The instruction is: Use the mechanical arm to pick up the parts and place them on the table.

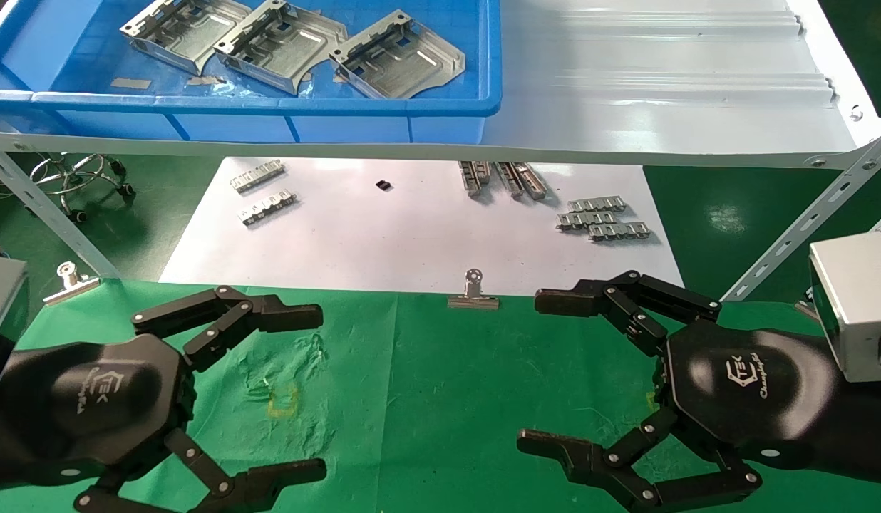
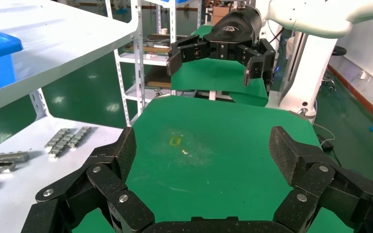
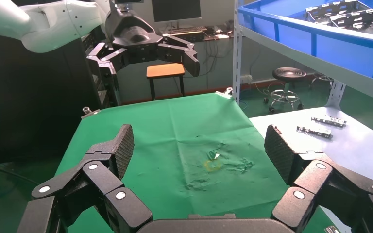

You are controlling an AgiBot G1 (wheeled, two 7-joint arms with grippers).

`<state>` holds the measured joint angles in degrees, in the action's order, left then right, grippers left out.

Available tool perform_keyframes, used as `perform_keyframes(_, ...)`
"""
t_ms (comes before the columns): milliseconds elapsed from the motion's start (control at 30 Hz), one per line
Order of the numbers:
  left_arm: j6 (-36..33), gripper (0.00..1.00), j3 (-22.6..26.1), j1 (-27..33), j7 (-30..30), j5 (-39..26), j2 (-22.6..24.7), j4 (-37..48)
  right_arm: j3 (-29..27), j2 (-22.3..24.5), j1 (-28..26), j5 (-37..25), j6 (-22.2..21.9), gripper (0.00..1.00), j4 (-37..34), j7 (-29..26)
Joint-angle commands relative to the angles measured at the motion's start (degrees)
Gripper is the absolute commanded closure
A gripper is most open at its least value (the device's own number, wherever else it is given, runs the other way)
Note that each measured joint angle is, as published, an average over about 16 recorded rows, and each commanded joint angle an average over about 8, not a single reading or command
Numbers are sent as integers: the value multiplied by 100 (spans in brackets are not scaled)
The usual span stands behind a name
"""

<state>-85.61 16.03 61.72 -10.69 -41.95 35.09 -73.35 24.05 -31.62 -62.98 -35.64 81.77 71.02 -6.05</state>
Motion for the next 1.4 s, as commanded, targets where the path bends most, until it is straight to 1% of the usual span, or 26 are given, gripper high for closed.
perform_keyframes(33,0,0,0,0,0,0,0,0,0,0,0,0,0,0,0,0)
perform_keyframes(333,0,0,0,0,0,0,0,0,0,0,0,0,0,0,0,0)
perform_keyframes(367,0,0,0,0,0,0,0,0,0,0,0,0,0,1,0,0)
perform_keyframes(400,0,0,0,0,0,0,0,0,0,0,0,0,0,8,0,0)
perform_keyframes(600,0,0,0,-2,-1,1,-1,-2,0,0,0,0,0,83,0,0)
perform_keyframes(633,0,0,0,-1,0,0,-1,-1,0,0,0,0,0,95,0,0)
perform_keyframes(667,2,0,0,0,0,-1,-1,0,0,0,0,0,0,100,0,0)
perform_keyframes(833,36,0,7,77,53,-52,63,79,0,0,0,0,0,100,0,0)
perform_keyframes(1000,188,0,61,348,95,-181,319,292,0,0,0,0,0,100,0,0)
perform_keyframes(1233,712,0,166,954,18,-455,849,647,0,0,0,0,0,100,0,0)
perform_keyframes(1400,1185,0,325,1558,28,-888,1282,1173,0,0,0,0,0,100,0,0)
